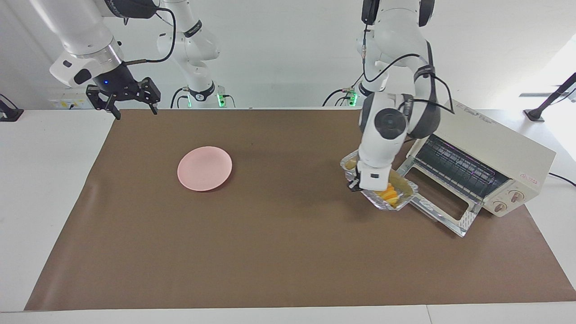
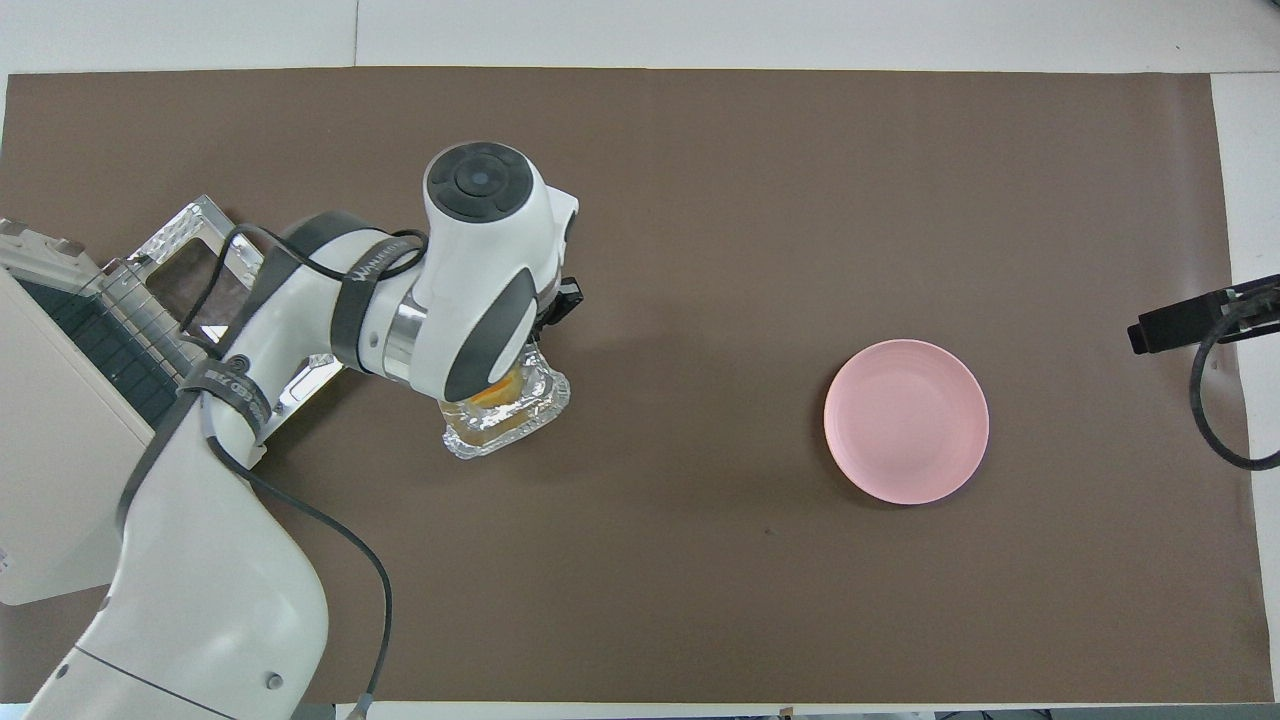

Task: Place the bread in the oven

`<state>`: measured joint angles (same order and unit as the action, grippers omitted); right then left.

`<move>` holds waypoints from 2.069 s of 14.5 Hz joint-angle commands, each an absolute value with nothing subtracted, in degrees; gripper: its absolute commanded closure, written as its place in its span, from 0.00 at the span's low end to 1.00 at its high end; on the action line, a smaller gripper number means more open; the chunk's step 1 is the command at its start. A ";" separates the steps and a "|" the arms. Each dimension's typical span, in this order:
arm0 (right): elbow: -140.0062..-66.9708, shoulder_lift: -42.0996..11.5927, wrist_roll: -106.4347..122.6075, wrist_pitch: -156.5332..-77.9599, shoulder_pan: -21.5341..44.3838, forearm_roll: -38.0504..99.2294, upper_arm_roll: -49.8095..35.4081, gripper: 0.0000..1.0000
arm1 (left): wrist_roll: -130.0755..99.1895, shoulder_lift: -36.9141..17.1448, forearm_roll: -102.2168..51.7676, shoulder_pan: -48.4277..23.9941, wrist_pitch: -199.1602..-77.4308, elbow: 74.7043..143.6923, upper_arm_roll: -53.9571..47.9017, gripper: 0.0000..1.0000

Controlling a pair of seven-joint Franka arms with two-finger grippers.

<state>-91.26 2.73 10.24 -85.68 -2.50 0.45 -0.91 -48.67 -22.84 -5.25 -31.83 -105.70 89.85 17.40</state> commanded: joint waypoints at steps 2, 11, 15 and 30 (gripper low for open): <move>-90.97 2.81 9.23 -86.13 -3.34 2.11 -0.88 0.00 | -49.04 -20.75 -5.98 -27.25 -103.36 91.83 17.49 1.00; -91.85 4.04 9.40 -84.11 -3.16 2.64 -0.70 0.00 | -40.19 -18.99 -2.99 -22.68 -98.88 93.25 23.11 1.00; -91.85 4.04 9.40 -84.20 -3.16 2.64 -0.70 0.00 | -37.62 -18.11 -2.90 -22.41 -98.70 94.30 25.31 1.00; -91.85 4.04 9.40 -84.20 -3.16 2.64 -0.70 0.00 | -31.65 -15.74 1.93 -21.18 -107.76 101.59 25.66 1.00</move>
<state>-90.92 2.97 10.08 -84.69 -2.59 1.81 -0.32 -32.95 -18.45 0.40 -20.62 -106.85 97.83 25.48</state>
